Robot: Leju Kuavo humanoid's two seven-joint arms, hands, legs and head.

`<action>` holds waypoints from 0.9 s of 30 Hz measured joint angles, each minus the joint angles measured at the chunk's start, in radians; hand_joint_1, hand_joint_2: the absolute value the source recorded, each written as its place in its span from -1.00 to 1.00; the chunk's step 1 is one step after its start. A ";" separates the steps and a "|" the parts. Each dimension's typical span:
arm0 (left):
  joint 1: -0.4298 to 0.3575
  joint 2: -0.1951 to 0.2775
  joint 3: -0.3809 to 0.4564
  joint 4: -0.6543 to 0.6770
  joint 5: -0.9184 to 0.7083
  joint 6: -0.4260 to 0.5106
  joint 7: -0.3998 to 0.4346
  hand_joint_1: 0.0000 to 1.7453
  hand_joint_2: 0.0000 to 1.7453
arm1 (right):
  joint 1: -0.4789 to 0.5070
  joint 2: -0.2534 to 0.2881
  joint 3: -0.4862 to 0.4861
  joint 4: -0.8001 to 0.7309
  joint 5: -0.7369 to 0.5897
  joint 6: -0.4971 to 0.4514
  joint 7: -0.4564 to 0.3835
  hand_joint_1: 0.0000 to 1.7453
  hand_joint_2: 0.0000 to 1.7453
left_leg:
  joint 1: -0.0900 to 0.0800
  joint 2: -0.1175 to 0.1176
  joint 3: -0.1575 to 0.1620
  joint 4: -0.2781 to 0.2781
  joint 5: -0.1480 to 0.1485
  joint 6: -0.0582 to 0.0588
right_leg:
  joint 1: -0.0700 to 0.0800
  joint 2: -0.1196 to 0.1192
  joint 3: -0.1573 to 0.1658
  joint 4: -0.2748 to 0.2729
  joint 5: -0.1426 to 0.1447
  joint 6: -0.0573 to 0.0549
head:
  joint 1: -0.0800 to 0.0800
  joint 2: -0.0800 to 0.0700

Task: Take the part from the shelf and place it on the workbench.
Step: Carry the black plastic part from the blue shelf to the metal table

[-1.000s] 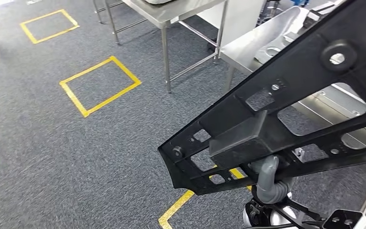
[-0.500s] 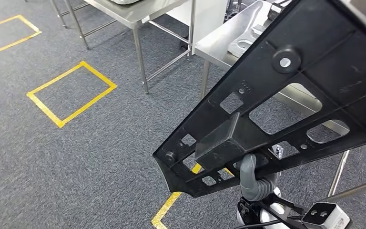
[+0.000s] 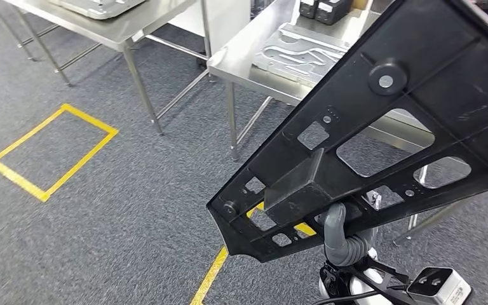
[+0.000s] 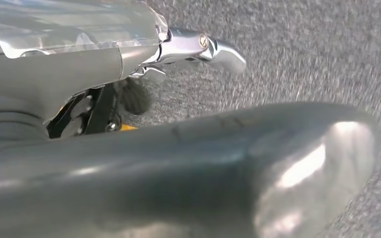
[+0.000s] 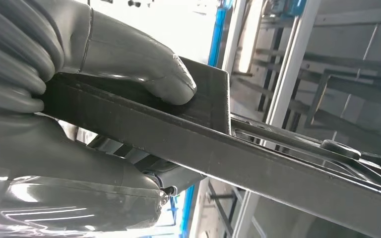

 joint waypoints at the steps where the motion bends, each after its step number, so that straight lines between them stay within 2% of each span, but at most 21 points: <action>1: -0.001 0.000 0.000 0.000 0.000 -0.001 0.003 -1.00 -1.00 | 0.000 -0.001 0.001 0.000 0.000 0.000 0.000 1.00 1.00 | 0.001 -0.018 0.024 -0.059 0.022 0.004 | 0.001 0.012 -0.002 0.003 -0.001 0.004 | 0.000 0.000; 3: -0.002 0.001 0.000 0.000 -0.002 -0.002 0.007 -1.00 -1.00 | 0.001 -0.002 0.004 0.000 0.001 0.003 0.000 1.00 1.00 | -0.001 -0.040 0.045 -0.109 0.031 0.012 | -0.001 0.031 -0.009 0.006 0.000 0.015 | 0.000 0.000; 5: -0.005 0.000 0.000 0.000 -0.004 -0.002 0.008 -1.00 -1.00 | 0.003 -0.005 0.006 -0.001 0.002 0.009 0.000 1.00 1.00 | -0.001 -0.023 0.048 -0.117 0.035 0.023 | -0.003 0.048 -0.013 0.004 0.004 0.029 | 0.000 0.000; 6: -0.007 -0.001 0.000 0.000 -0.002 -0.002 0.009 -1.00 -1.00 | 0.005 -0.006 0.006 -0.001 0.003 0.014 0.000 1.00 1.00 | 0.001 -0.013 0.050 -0.122 0.038 0.030 | -0.002 0.038 -0.017 0.010 -0.001 0.034 | 0.000 0.000; 7: -0.009 -0.003 0.000 0.000 -0.001 -0.002 0.010 -1.00 -1.00 | 0.006 -0.006 0.006 -0.001 0.004 0.019 0.000 1.00 1.00 | 0.003 -0.002 0.052 -0.128 0.042 0.037 | 0.000 0.017 -0.027 0.032 -0.016 0.038 | 0.000 0.000; 9: -0.007 -0.004 0.001 0.000 0.001 -0.002 0.013 -1.00 -1.00 | 0.006 -0.007 0.006 -0.001 0.006 0.028 0.000 1.00 1.00 | 0.003 0.022 0.054 -0.134 0.044 0.046 | 0.001 -0.042 -0.078 0.136 -0.074 0.045 | 0.000 0.000; 10: -0.006 -0.004 0.002 0.000 0.001 -0.003 0.015 -1.00 -1.00 | 0.005 -0.007 0.007 0.000 0.007 0.031 0.000 1.00 1.00 | 0.002 0.034 0.054 -0.134 0.043 0.048 | -0.002 -0.059 -0.111 0.201 -0.103 0.048 | 0.000 0.000; 11: -0.004 -0.004 0.003 0.000 0.002 -0.006 0.017 -1.00 -1.00 | 0.005 -0.007 0.007 0.001 0.008 0.033 0.000 1.00 1.00 | 0.001 0.046 0.054 -0.134 0.042 0.049 | -0.004 -0.068 -0.136 0.253 -0.120 0.051 | 0.000 0.000; 12: -0.004 -0.005 0.004 0.000 0.001 -0.011 0.020 -1.00 -1.00 | 0.005 -0.008 0.006 0.003 0.008 0.036 0.000 1.00 1.00 | 0.000 0.059 0.054 -0.133 0.040 0.048 | -0.007 -0.073 -0.146 0.273 -0.118 0.053 | 0.000 0.000; 13: -0.004 -0.005 0.004 0.000 0.001 -0.016 0.023 -1.00 -1.00 | 0.005 -0.009 0.006 0.004 0.007 0.038 0.000 1.00 1.00 | 0.000 0.070 0.055 -0.133 0.039 0.047 | -0.009 -0.079 -0.136 0.254 -0.098 0.054 | 0.000 0.000; 14: -0.004 -0.006 0.005 0.000 0.000 -0.022 0.025 -1.00 -1.00 | 0.005 -0.010 0.005 0.005 0.007 0.042 0.000 1.00 1.00 | 0.000 0.080 0.057 -0.133 0.037 0.045 | -0.010 -0.087 -0.108 0.201 -0.066 0.054 | 0.000 0.000; 16: -0.005 -0.008 0.005 0.000 0.000 -0.027 0.027 -1.00 -1.00 | 0.000 -0.011 0.005 0.006 0.005 0.051 0.000 1.00 1.00 | -0.003 0.098 0.063 -0.131 0.031 0.036 | -0.006 -0.127 -0.036 0.066 -0.014 0.046 | 0.000 0.000; 17: -0.005 -0.009 0.005 0.000 0.000 -0.028 0.027 -1.00 -1.00 | -0.003 -0.011 0.005 0.007 0.004 0.055 0.000 1.00 1.00 | -0.006 0.106 0.065 -0.130 0.028 0.031 | -0.002 -0.141 -0.013 0.022 -0.002 0.041 | 0.000 0.000; 18: -0.005 -0.009 0.005 0.000 0.000 -0.027 0.027 -1.00 -1.00 | -0.005 -0.011 0.004 0.008 0.004 0.060 0.000 1.00 1.00 | -0.008 0.115 0.068 -0.130 0.025 0.026 | 0.002 -0.147 -0.004 0.000 0.000 0.036 | 0.000 0.000; 20: -0.007 -0.009 0.005 0.000 0.000 -0.025 0.027 -1.00 -1.00 | -0.006 -0.012 0.002 0.008 0.007 0.066 0.000 1.00 1.00 | -0.010 0.134 0.072 -0.131 0.021 0.015 | 0.003 -0.126 -0.006 -0.004 0.001 0.026 | 0.000 0.000; 21: -0.009 -0.009 0.005 0.000 0.000 -0.023 0.027 -1.00 -1.00 | -0.005 -0.012 0.000 0.008 0.010 0.069 0.000 1.00 1.00 | -0.009 0.128 0.073 -0.127 0.015 0.009 | 0.001 -0.115 -0.005 -0.007 0.003 0.021 | 0.000 0.000; 23: -0.010 -0.010 0.006 0.000 0.000 -0.018 0.029 -1.00 -1.00 | -0.003 -0.011 -0.002 0.008 0.018 0.072 0.000 1.00 1.00 | -0.004 0.085 0.051 -0.070 -0.024 0.000 | -0.005 -0.096 -0.001 -0.013 0.007 0.011 | 0.000 0.000; 24: -0.009 -0.010 0.006 0.000 0.000 -0.016 0.030 -1.00 -1.00 | -0.001 -0.010 -0.002 0.008 0.022 0.074 0.000 1.00 1.00 | -0.001 0.056 0.025 -0.009 -0.057 -0.003 | -0.006 -0.086 -0.001 -0.014 0.007 0.007 | 0.000 0.000; 25: -0.007 -0.011 0.006 0.000 -0.001 -0.014 0.032 -1.00 -1.00 | 0.001 -0.010 -0.002 0.008 0.025 0.076 0.000 1.00 1.00 | -0.001 0.040 -0.008 0.062 -0.089 -0.005 | -0.006 -0.075 -0.001 -0.013 0.007 0.005 | 0.000 0.000; 26: -0.005 -0.011 0.006 0.000 -0.001 -0.013 0.033 -1.00 -1.00 | 0.004 -0.009 -0.002 0.008 0.028 0.078 0.000 1.00 1.00 | 0.000 0.032 -0.038 0.123 -0.110 -0.007 | -0.005 -0.061 -0.001 -0.013 0.007 0.004 | 0.000 0.000; 27: -0.003 -0.011 0.007 0.000 0.000 -0.011 0.034 -1.00 -1.00 | 0.008 -0.009 -0.002 0.008 0.031 0.081 0.000 1.00 1.00 | 0.000 0.029 -0.057 0.157 -0.113 -0.008 | -0.005 -0.048 -0.001 -0.012 0.007 0.003 | 0.000 0.000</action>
